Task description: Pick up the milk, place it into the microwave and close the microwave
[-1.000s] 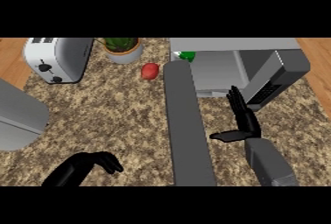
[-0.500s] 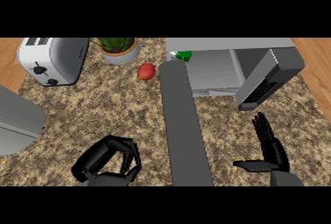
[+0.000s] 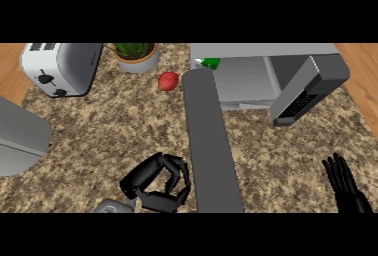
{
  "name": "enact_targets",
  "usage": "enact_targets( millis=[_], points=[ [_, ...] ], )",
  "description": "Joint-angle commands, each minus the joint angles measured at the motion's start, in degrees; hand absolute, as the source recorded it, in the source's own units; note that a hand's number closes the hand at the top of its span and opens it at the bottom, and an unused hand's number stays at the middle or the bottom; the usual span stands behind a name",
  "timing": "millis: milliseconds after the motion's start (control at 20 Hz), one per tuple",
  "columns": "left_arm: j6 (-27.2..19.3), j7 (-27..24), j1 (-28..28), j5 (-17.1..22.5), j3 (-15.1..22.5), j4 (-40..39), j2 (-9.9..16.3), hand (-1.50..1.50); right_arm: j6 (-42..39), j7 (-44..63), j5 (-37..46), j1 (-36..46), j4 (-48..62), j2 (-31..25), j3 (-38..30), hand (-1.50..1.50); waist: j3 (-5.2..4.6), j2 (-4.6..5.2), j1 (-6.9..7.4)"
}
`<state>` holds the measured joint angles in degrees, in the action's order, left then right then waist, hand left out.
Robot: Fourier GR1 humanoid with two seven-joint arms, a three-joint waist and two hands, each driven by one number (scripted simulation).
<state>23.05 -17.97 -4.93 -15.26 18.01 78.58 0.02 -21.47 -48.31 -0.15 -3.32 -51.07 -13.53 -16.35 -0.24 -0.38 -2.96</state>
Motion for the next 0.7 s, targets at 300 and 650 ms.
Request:
enact_targets(
  millis=[300, 650],
  points=[
    [-12.36, 0.72, -7.15, 7.52, 18.99, -11.32, 0.00, 1.50, -14.09, 2.07, -11.11, -12.95, -22.08, -2.48, 2.81, -1.50, 0.04, 0.36, -0.91],
    [-28.71, 4.68, -10.92, 16.42, 34.07, -11.82, 0.00, 1.50, -16.69, 10.47, -18.25, -15.59, -34.84, -5.65, 5.82, -1.50, -0.05, 0.52, -2.83]
  ],
)
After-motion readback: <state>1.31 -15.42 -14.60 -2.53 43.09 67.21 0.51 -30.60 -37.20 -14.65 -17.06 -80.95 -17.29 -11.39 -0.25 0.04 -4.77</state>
